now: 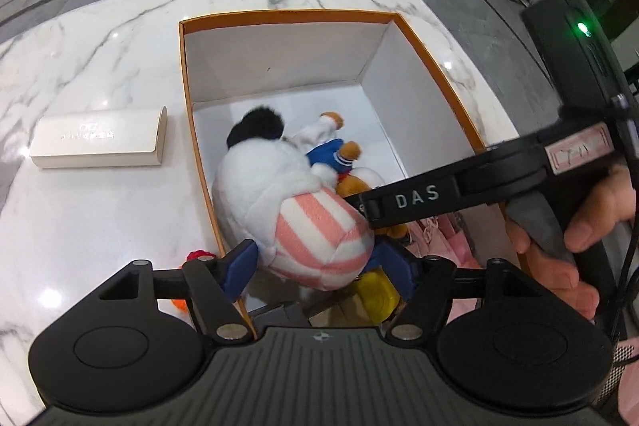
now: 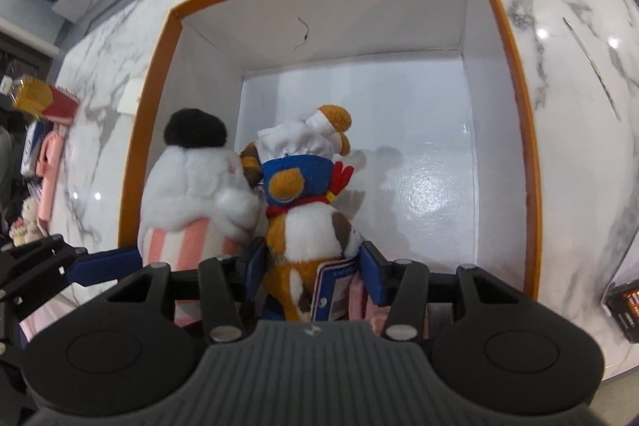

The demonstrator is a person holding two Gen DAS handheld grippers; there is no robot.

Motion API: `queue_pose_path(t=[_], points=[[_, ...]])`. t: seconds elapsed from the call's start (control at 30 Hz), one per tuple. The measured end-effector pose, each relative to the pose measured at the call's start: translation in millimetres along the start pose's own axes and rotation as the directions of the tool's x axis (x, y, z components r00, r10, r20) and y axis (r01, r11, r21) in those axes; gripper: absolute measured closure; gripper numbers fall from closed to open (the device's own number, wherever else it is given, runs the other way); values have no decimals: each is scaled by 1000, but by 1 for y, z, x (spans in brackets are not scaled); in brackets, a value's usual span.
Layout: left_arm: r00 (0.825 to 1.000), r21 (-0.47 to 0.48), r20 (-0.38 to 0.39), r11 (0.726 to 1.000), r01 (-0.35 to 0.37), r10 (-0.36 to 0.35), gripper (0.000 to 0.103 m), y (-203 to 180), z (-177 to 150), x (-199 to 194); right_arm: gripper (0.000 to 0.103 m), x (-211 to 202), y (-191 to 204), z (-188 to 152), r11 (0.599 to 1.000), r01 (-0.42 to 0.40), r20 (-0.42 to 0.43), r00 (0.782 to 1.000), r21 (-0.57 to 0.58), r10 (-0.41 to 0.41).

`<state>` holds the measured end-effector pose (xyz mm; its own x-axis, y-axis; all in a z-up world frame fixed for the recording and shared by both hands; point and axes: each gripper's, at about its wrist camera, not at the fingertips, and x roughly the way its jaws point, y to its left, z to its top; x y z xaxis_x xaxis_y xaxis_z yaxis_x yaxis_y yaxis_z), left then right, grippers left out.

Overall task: Organize objects
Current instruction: 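Carry the striped-hat plush with the left gripper while the right carries the chef-dog plush into the box, then open both grippers to drop the plush toys in the box and withdraw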

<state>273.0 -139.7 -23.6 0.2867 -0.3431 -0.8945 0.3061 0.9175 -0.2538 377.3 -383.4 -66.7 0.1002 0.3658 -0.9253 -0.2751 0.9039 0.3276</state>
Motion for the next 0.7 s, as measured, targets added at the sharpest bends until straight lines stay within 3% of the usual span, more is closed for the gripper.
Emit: queue_pose_path(t=[0.23,0.3,0.47,0.53,0.6,0.7], points=[[999,77,40,997,-7,4,23,-1,5,-17,49,-4,10,4,999,13,-15,1000,-33,-13],[999,106,48,994,-12,7,29,-4,6,-18,50,-8,11,4,1000,-4,-11,1000,-30,4],[997,248,73,967,-57,40,47,-19,6,-12,79,-21,16,4,998,14,19,1000,-68,-13],[995,306,71,948,-84,65,54,-26,6,-4,80,-21,15,6,997,7,30,1000,-71,-5],[993,349,61,930,-115,100,68,-31,5,7,81,-17,15,7,997,8,29,1000,-73,-6],[993,386,62,915,-116,99,68,-34,2,16,81,-12,16,5,996,14,25,1000,-84,-12]])
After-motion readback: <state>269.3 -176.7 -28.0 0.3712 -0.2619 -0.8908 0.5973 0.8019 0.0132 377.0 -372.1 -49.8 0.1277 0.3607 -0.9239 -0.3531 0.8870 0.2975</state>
